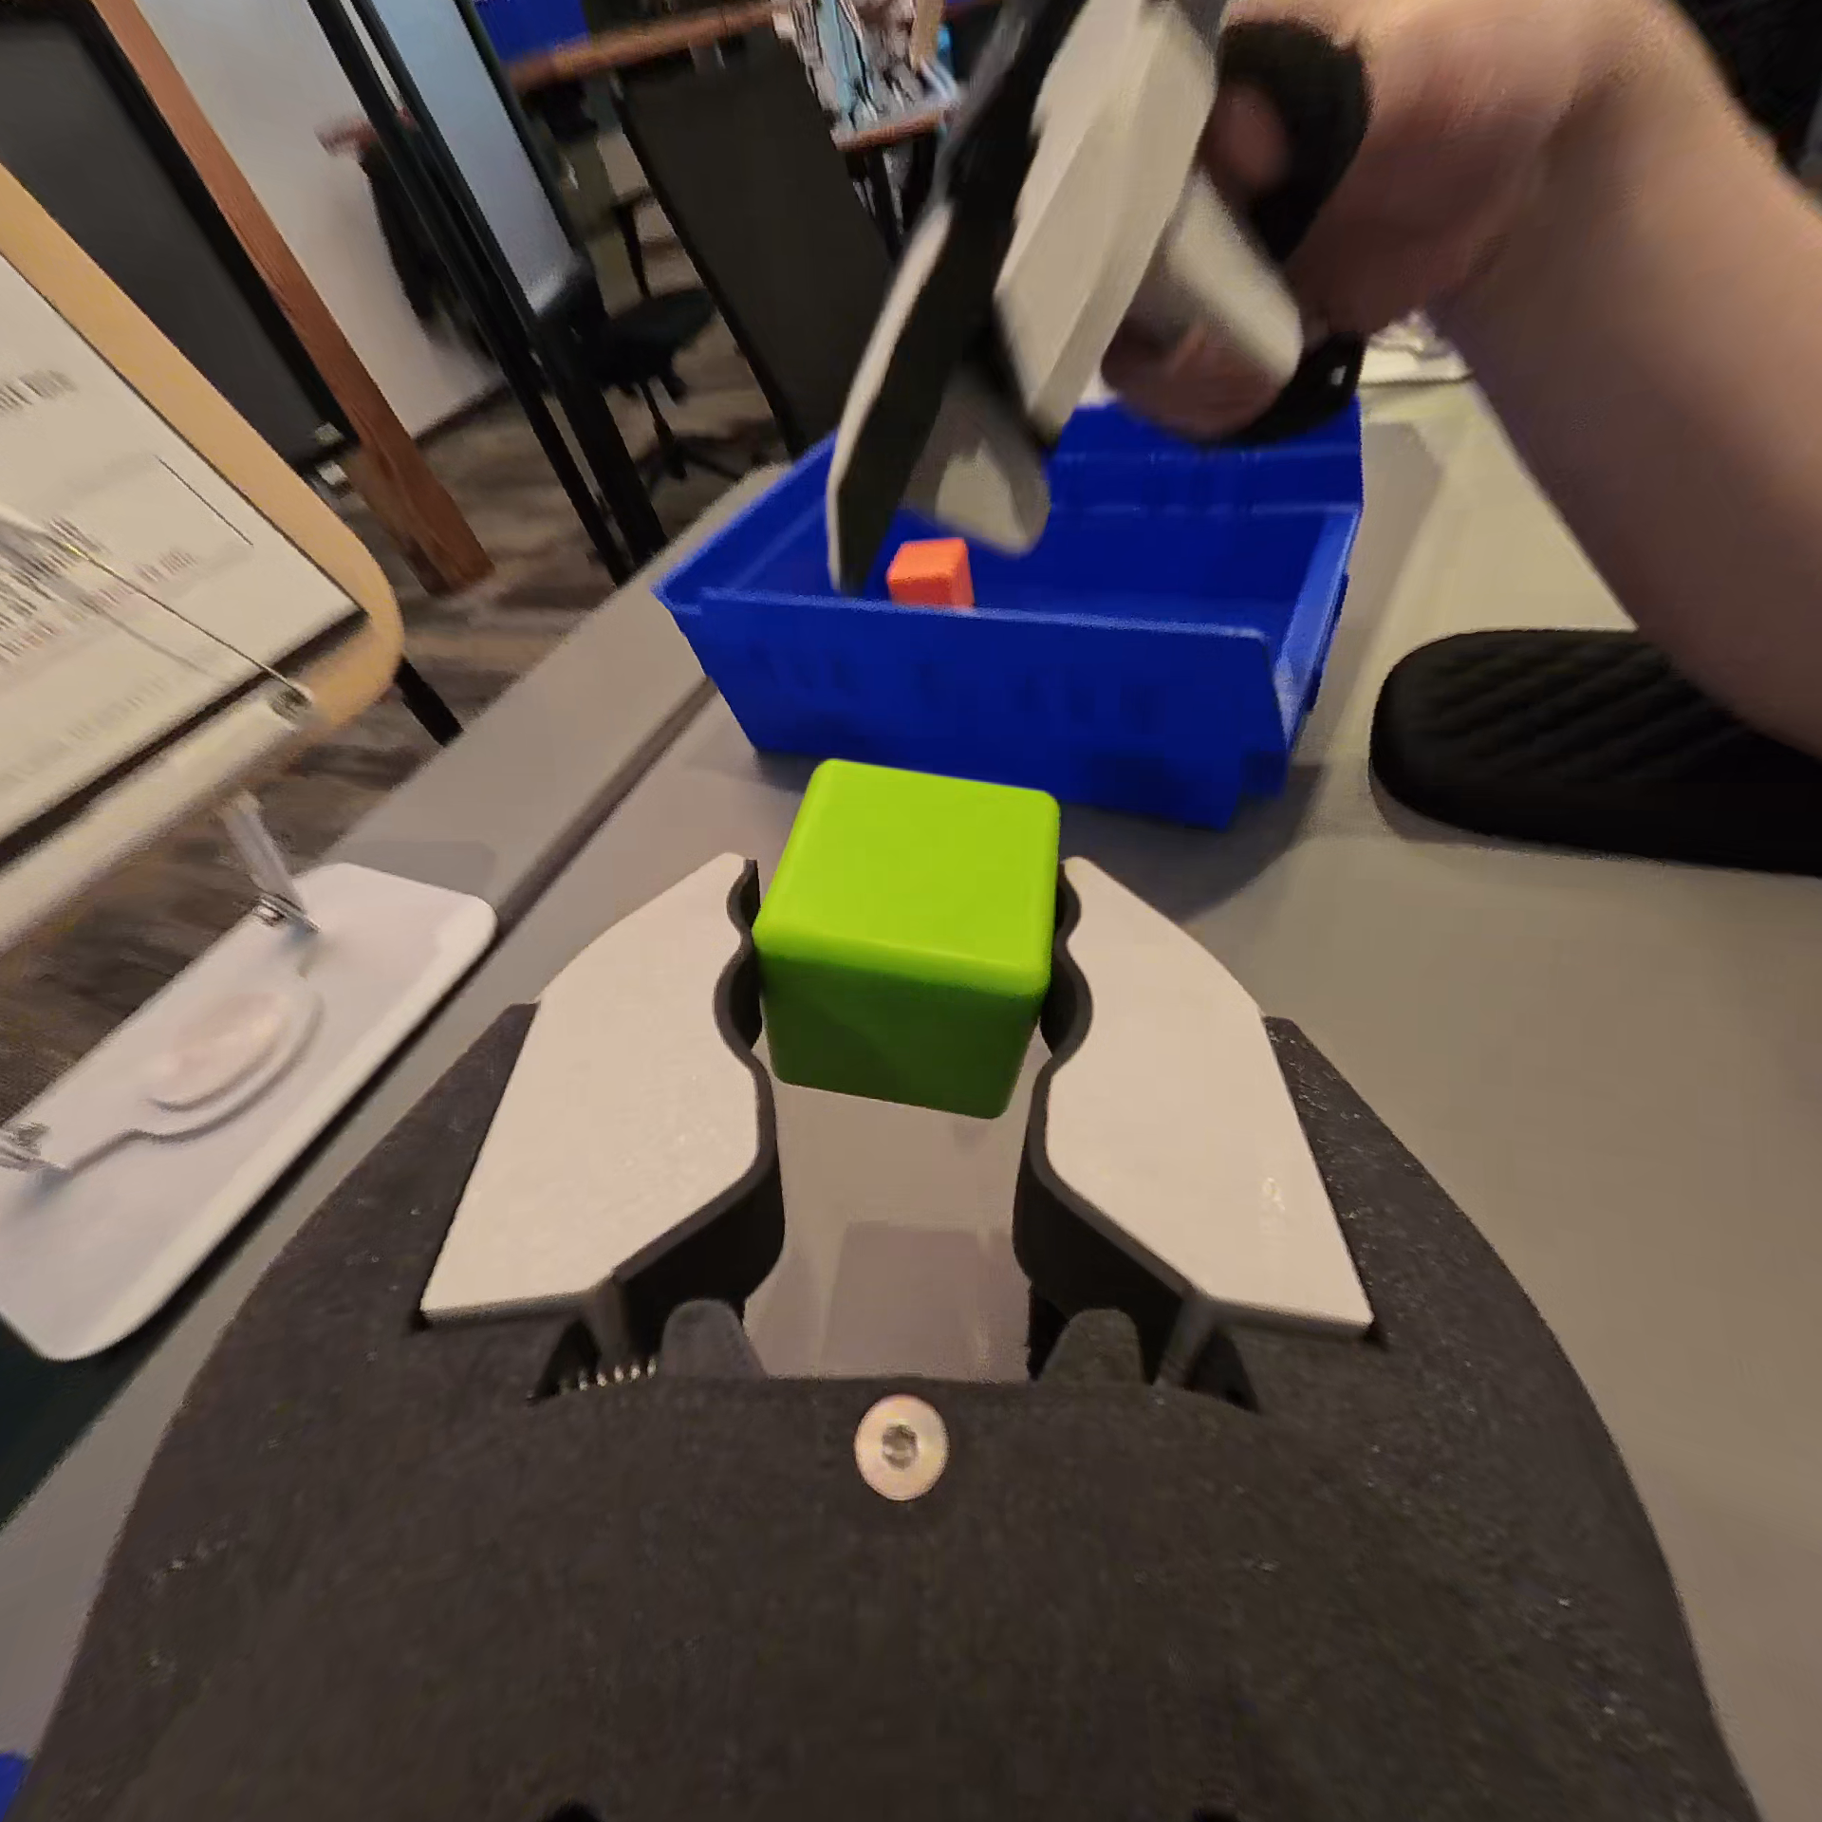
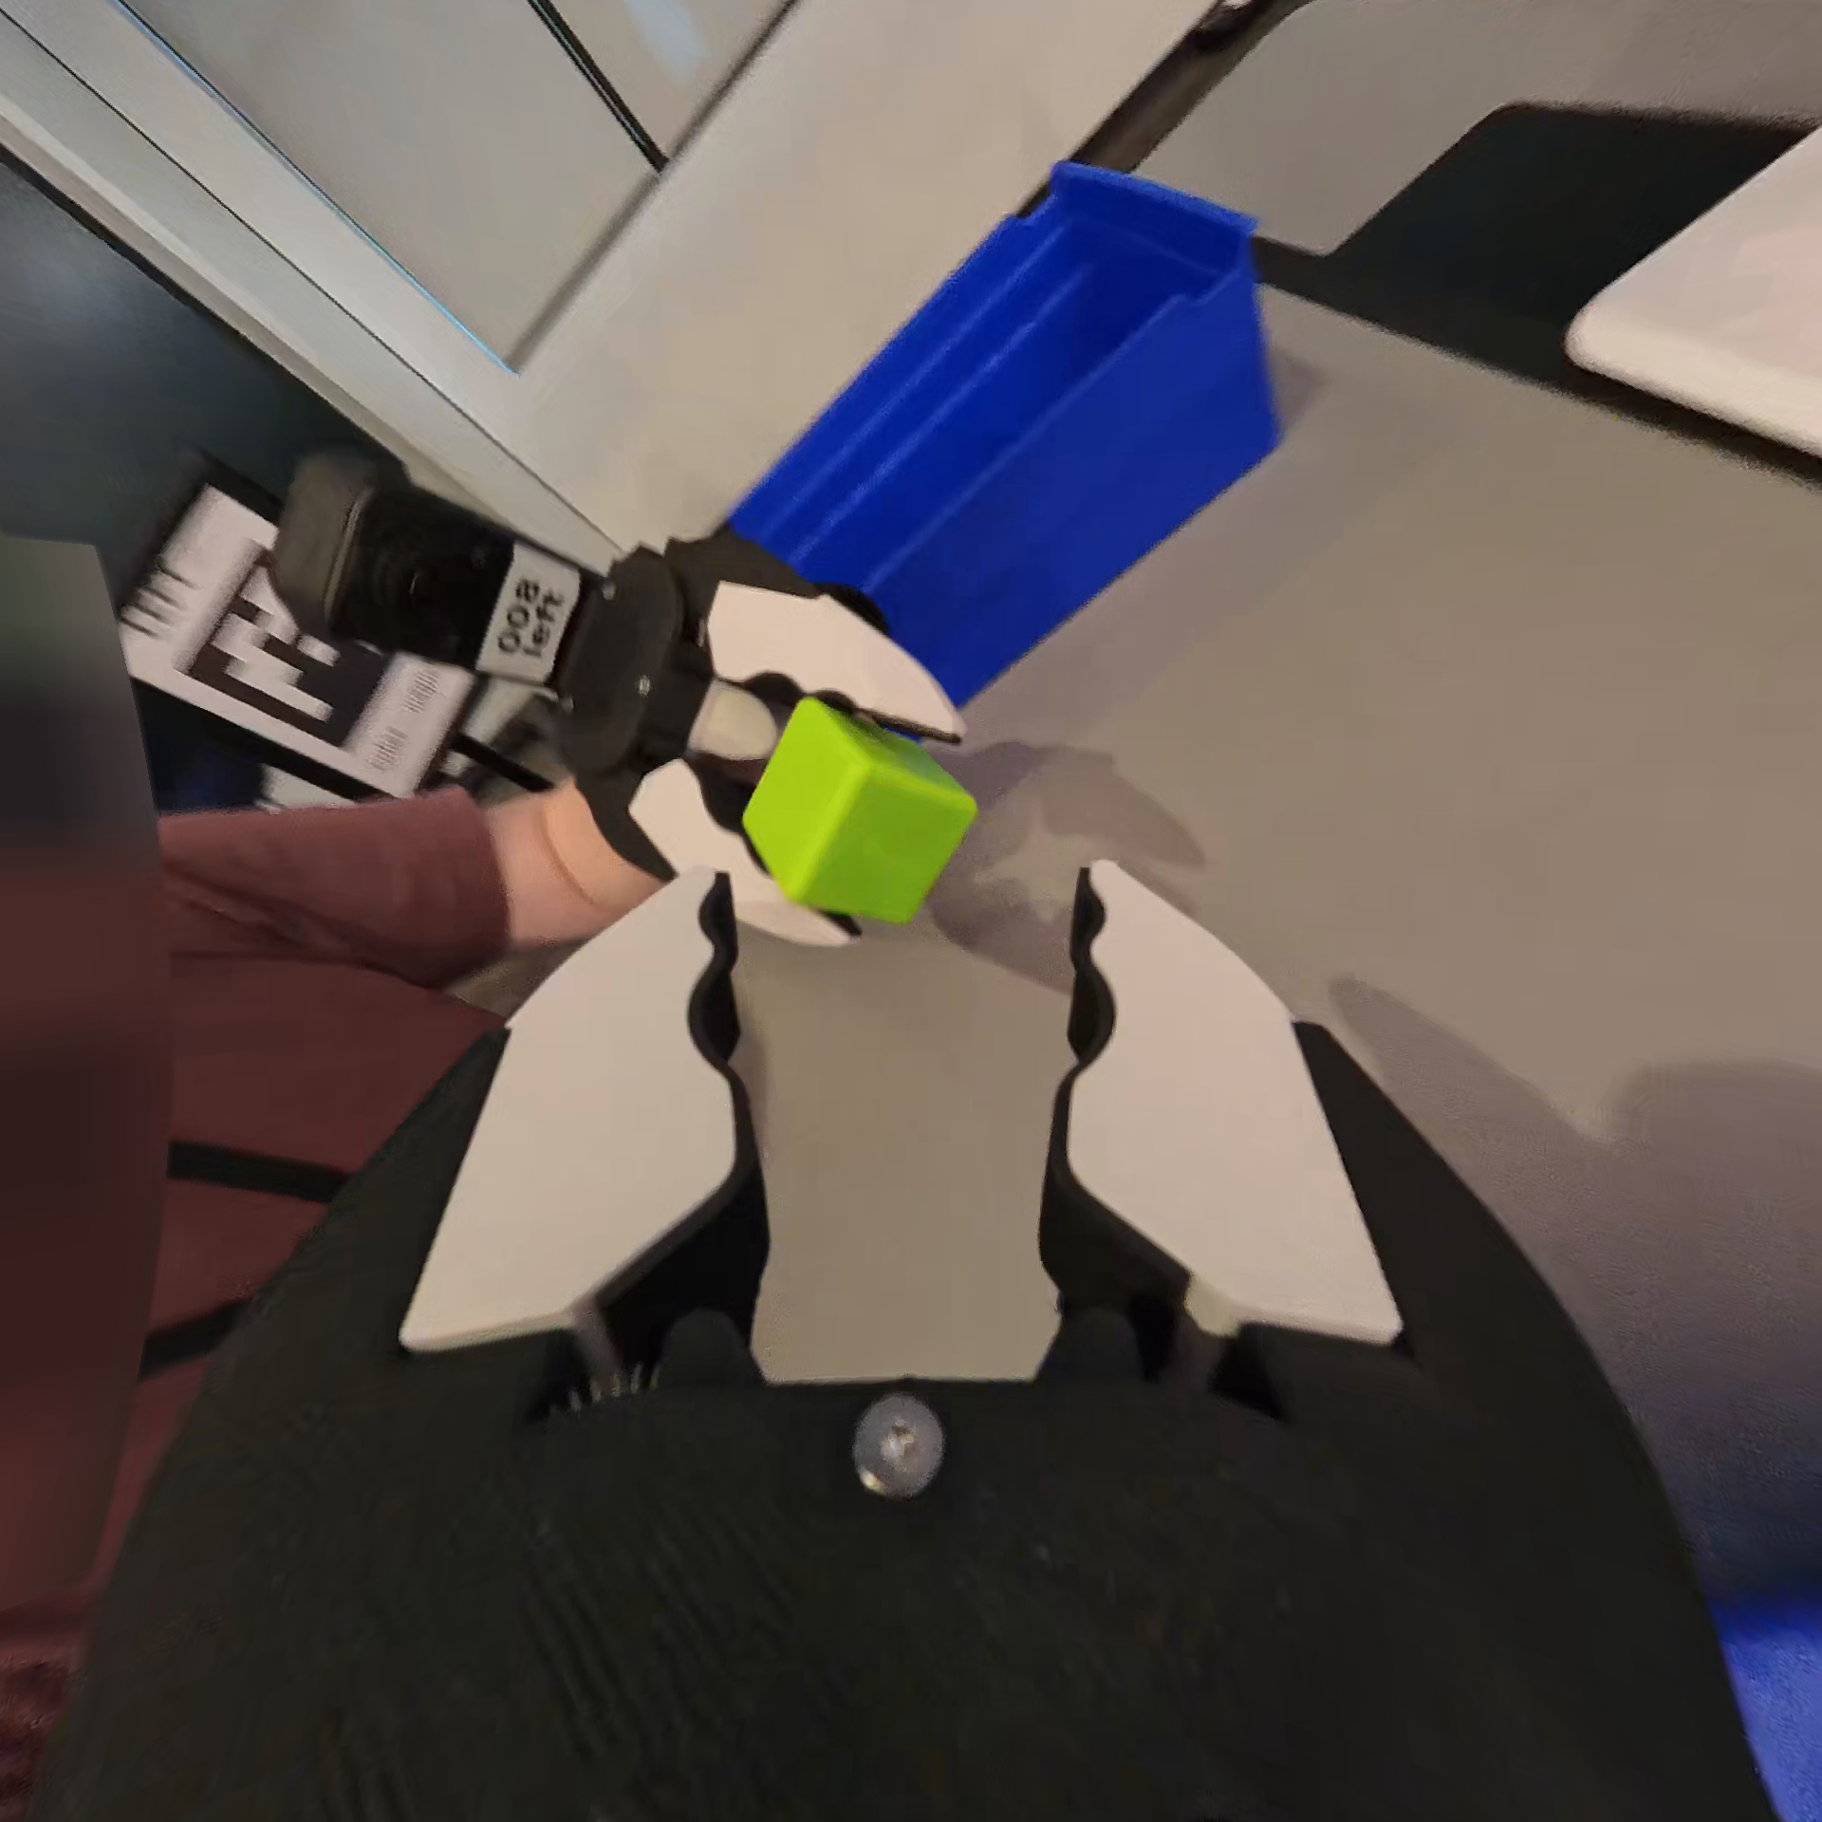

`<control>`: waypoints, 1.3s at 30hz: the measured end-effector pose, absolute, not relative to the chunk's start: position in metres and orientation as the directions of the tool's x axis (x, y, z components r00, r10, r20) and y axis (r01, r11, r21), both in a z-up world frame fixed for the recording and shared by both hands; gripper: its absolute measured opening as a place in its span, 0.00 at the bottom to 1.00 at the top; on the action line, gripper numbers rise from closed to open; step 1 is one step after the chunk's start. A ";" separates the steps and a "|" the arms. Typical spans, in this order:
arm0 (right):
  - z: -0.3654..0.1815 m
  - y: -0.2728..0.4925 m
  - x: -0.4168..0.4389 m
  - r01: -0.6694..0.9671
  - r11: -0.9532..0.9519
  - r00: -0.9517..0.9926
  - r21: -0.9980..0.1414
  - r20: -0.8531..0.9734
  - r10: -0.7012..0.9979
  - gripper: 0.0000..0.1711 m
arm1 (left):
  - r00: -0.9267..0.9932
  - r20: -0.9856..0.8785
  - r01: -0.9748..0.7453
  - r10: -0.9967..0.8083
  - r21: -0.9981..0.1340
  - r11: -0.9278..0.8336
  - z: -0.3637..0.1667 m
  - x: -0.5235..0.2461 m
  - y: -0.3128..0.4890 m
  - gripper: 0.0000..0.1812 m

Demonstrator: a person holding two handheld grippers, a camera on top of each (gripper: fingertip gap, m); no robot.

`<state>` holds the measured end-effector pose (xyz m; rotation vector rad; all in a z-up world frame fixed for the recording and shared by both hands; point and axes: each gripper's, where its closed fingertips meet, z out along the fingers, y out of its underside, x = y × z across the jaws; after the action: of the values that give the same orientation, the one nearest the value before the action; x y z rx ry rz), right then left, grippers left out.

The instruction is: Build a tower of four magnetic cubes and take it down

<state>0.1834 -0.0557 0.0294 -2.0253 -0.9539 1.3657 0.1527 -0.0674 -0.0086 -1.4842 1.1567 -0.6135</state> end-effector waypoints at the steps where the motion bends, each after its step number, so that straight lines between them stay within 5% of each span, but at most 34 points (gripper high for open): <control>1: 0.029 -0.056 0.173 0.243 -0.660 0.216 -0.711 -0.624 0.751 0.39 | 0.396 -0.232 -0.317 -0.888 -0.943 0.105 -0.001 0.152 -0.070 0.30; 5: 0.029 -0.062 0.146 0.175 -0.760 0.084 -0.625 -0.760 0.644 0.40 | 0.397 -0.282 -0.324 -0.873 -0.933 0.155 0.013 0.150 -0.077 0.30; 13: 0.008 -0.084 0.120 0.294 -0.797 -0.010 -0.528 -0.835 0.550 0.31 | 0.382 -0.284 -0.344 -0.880 -0.927 0.150 0.009 0.152 -0.079 0.30; 20: 0.008 -0.074 0.139 0.302 -0.771 0.051 -0.561 -0.798 0.600 0.28 | 0.374 -0.223 -0.375 -0.900 -0.924 0.073 -0.006 0.157 -0.079 0.36; 23: 0.008 -0.056 0.184 0.325 -0.707 0.248 -0.628 -0.665 0.704 0.28 | 0.349 -0.193 -0.435 -0.917 -0.900 0.024 -0.020 0.157 -0.081 0.36; 26: -0.007 -0.020 0.285 0.353 -0.687 0.658 -0.635 -0.354 0.665 0.28 | 0.344 -0.203 -0.460 -0.917 -0.888 0.024 -0.024 0.157 -0.082 0.34; 31: -0.066 -0.022 0.438 0.322 -0.891 0.940 -0.320 -0.004 0.341 0.28 | 0.316 -0.233 -0.506 -0.920 -0.861 0.044 -0.028 0.159 -0.086 0.33; 39: -0.119 -0.049 0.465 0.570 -0.822 0.820 -0.022 0.084 0.566 0.28 | 0.311 -0.243 -0.500 -0.919 -0.864 0.059 -0.023 0.159 -0.089 0.32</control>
<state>0.4652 -0.0488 -0.1191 -2.9525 -0.9217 -0.1144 0.1589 -0.0886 -0.0234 -1.5860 1.3284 -0.5297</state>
